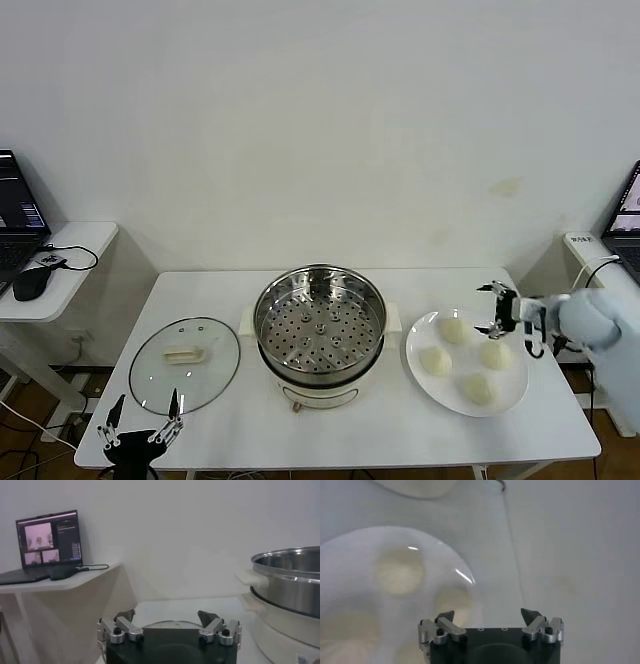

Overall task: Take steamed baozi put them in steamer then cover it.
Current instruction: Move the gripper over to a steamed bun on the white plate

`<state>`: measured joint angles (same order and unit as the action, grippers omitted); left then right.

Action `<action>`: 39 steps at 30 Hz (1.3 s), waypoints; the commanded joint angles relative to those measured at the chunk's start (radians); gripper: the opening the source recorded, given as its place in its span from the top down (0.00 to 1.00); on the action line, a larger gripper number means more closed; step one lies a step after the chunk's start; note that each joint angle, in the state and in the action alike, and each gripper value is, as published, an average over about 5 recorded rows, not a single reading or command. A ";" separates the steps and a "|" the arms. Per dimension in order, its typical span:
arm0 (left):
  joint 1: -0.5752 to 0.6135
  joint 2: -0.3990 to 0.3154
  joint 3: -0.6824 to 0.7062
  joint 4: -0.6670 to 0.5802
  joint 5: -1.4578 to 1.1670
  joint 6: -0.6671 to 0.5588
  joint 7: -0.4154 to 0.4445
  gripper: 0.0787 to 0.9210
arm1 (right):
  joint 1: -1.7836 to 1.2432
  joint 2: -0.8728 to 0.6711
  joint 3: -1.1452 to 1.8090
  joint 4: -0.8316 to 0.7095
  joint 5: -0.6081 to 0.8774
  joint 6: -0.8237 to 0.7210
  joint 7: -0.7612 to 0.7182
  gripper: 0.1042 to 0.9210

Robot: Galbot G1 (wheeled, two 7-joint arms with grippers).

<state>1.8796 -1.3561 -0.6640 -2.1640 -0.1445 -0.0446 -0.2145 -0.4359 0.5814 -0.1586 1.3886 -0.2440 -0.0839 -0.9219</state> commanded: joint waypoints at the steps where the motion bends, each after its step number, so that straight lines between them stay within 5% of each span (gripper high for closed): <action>1: -0.010 0.004 -0.011 0.005 0.000 0.003 0.002 0.12 | 0.325 0.012 -0.392 -0.151 0.011 0.016 -0.131 0.12; 28: -0.043 0.019 -0.042 0.037 -0.005 0.000 0.007 0.12 | 0.298 0.245 -0.438 -0.380 -0.077 -0.011 -0.071 0.12; 39: -0.049 0.022 -0.043 0.040 -0.006 -0.001 0.006 0.12 | 0.297 0.251 -0.438 -0.392 -0.087 -0.020 -0.074 0.27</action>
<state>1.8314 -1.3345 -0.7071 -2.1256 -0.1505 -0.0453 -0.2078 -0.1476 0.8095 -0.5836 1.0265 -0.3235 -0.1017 -0.9931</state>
